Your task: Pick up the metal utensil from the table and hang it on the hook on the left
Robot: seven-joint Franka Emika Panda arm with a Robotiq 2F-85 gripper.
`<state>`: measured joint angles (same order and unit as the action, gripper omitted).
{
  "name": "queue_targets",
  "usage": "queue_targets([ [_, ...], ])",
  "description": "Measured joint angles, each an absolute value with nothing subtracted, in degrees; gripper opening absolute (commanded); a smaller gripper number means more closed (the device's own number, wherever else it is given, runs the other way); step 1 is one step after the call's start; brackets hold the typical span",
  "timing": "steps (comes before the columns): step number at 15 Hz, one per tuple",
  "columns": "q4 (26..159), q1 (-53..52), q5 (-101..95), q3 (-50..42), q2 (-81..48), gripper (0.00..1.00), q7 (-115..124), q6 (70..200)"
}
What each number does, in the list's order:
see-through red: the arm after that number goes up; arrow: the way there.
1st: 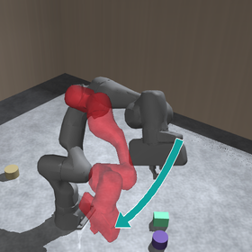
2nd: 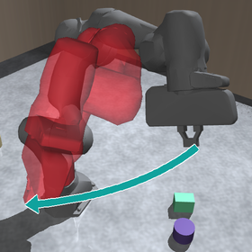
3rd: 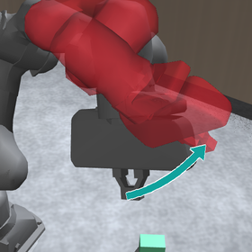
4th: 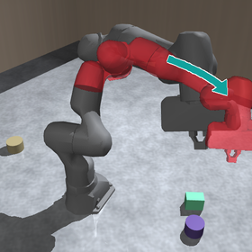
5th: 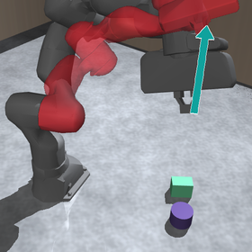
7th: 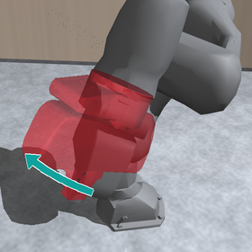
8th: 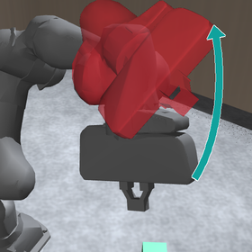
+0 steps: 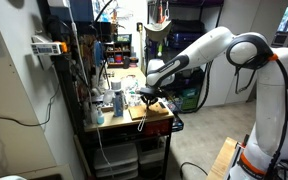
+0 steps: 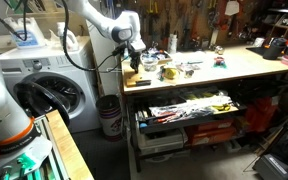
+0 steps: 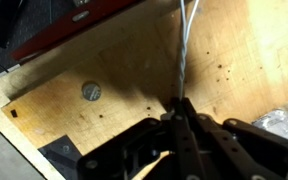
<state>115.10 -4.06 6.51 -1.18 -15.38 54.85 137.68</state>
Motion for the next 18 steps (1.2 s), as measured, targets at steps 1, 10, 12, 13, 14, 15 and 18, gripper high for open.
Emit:
queue_targets([
  [1,115.03,-4.06,6.51,-1.32,-15.15,0.01,55.17,137.54],
  [10,112.66,-3.18,7.51,-2.32,-8.51,0.01,59.31,118.56],
  [12,111.28,-2.63,9.95,-2.29,-7.19,0.01,58.66,109.87],
  [13,110.65,-2.28,11.34,-2.29,-6.60,0.01,58.39,105.79],
  [14,110.02,-1.86,12.87,-2.30,-6.02,0.01,58.24,102.02],
  [15,109.52,-1.39,14.53,-2.32,-5.53,0.01,58.18,98.85],
  [18,109.31,0.02,19.32,-2.45,-4.02,0.01,58.18,94.04],
])
